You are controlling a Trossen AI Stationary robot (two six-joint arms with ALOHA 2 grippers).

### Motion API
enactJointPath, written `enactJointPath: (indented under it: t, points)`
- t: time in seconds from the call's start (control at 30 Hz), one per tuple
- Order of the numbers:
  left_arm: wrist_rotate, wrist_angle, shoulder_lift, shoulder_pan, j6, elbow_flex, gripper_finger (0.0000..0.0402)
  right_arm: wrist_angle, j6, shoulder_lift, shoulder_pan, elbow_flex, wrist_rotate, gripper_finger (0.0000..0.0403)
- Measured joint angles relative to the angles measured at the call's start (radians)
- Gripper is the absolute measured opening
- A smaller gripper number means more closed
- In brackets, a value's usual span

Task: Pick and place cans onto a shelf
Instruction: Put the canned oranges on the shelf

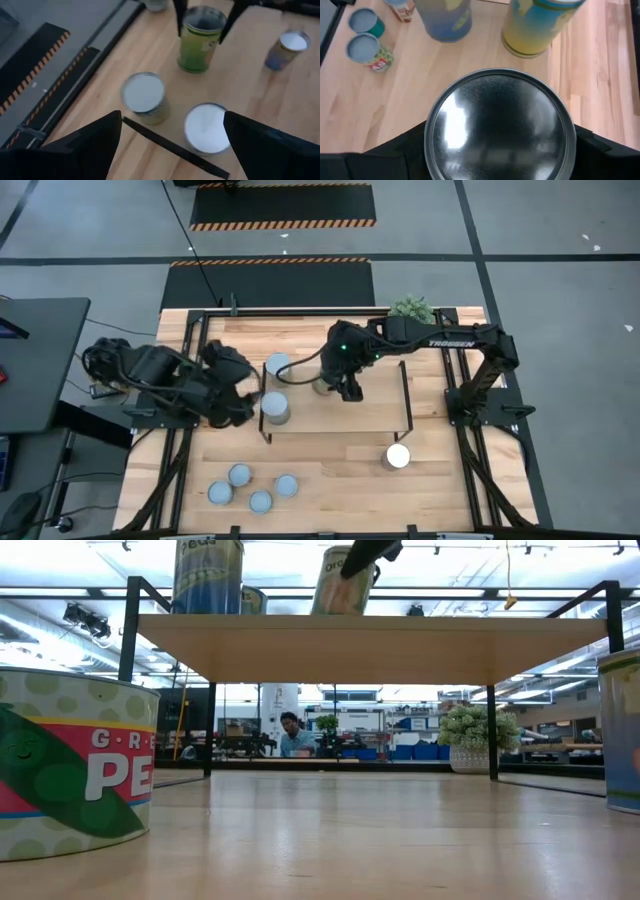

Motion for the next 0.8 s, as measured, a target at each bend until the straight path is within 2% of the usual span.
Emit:
enactJointPath:
  t: [0.23, 0.47, 0.8]
  points:
    - [-0.066, 0.052, -0.049, -0.004, -0.048, -0.050, 0.0356, 0.006, -0.028, 0.000, -0.039, -0.014, 0.002, 0.0319]
    - [-0.070, 0.112, -0.049, -0.004, -0.030, -0.050, 0.0356, 0.054, -0.051, 0.001, -0.052, -0.049, -0.015, 0.0319]
    - [-0.070, 0.115, -0.049, -0.004, -0.030, -0.050, 0.0356, 0.039, -0.043, 0.001, -0.062, -0.050, -0.023, 0.0332]
